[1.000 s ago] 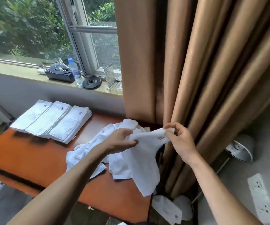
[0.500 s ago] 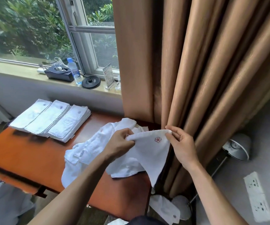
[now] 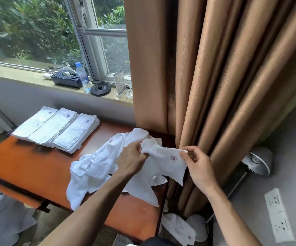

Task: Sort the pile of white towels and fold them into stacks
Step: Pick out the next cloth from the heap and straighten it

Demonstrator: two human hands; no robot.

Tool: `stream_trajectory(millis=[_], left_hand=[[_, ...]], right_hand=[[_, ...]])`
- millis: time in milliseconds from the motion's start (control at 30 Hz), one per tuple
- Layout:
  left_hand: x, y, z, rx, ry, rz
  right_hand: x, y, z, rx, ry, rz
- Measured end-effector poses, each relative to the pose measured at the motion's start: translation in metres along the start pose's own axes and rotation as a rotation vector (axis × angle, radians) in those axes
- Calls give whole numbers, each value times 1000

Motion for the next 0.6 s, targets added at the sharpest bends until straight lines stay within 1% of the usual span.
stream_trajectory(millis=[100,233,400,433,500,600], left_hand=[[-3,3,2,-28,-34,2],[2,-4,5,-18,21,98],[3,-6,4,18,67,113],[2,-5,4,28,55,104],[-2,-5,4,62,-39,-17],[-8,-4,-1,226,-238,-396]], right_hand=[[3,-4,2,-1,-4,-3],[6,-7,4,12,9,-24],[4,-4,0,7,6,-27],[3,-2,0,6,12,-21],[2,-1,0,8,20,-17],[-4,4,-2,-15,-13,1]])
Point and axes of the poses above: each hand's wrist, its own z-axis towards the middle knuckle, its own x-axis out of the back of the hand, y = z × x, the point moved 5 cm from there along z, towards the middle knuckle, and after that the axes turned 9 degrees about x, right-handed, at the moved point
